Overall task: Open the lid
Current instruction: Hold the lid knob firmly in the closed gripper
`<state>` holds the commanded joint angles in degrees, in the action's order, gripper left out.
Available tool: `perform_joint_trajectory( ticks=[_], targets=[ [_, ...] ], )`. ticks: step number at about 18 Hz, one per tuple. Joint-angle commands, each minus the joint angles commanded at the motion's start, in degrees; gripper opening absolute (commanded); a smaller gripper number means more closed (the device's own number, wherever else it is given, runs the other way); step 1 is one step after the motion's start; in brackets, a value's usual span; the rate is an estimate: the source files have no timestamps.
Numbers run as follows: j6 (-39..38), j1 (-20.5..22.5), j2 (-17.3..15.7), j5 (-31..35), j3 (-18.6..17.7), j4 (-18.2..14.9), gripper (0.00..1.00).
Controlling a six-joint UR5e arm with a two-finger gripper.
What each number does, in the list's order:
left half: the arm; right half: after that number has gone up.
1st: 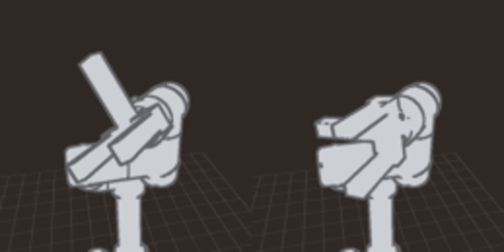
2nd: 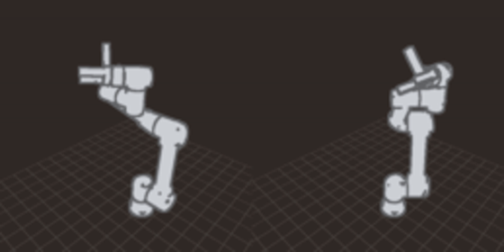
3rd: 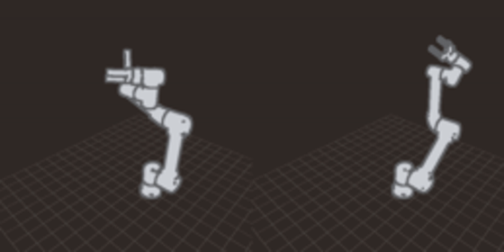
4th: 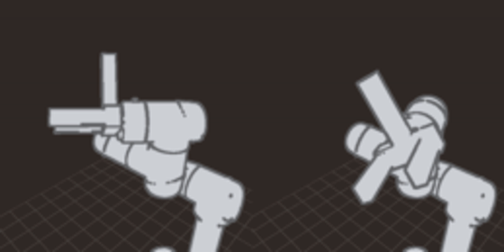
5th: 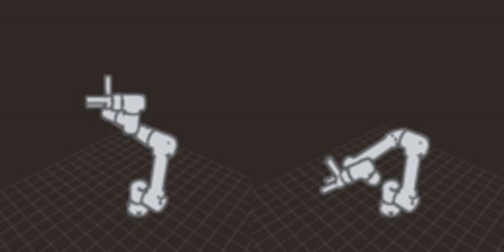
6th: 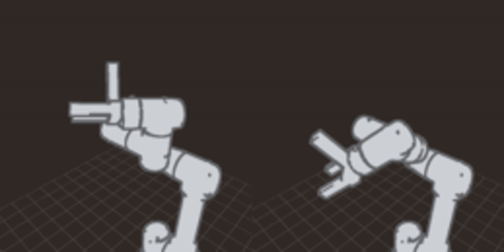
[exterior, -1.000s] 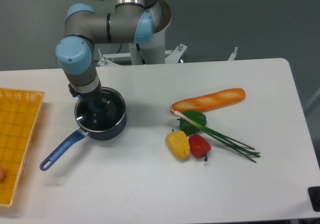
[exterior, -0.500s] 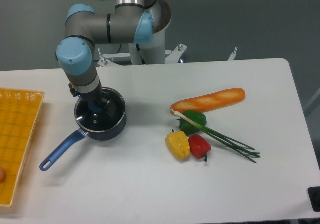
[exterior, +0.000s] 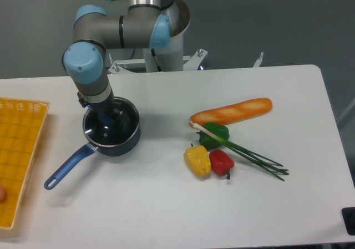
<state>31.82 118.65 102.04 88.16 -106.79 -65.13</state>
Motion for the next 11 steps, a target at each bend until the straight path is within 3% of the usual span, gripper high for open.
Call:
perform_joint_trajectory(
  ticks=[7,8,11],
  targets=[
    [2.02,0.17,-0.09,0.09,0.09,-0.53,0.81],
    [2.02,0.35,-0.09,0.09,0.09,-0.53,0.73],
    [2.11,0.44,-0.09,0.09,0.09,-0.7,0.63]
  ],
)
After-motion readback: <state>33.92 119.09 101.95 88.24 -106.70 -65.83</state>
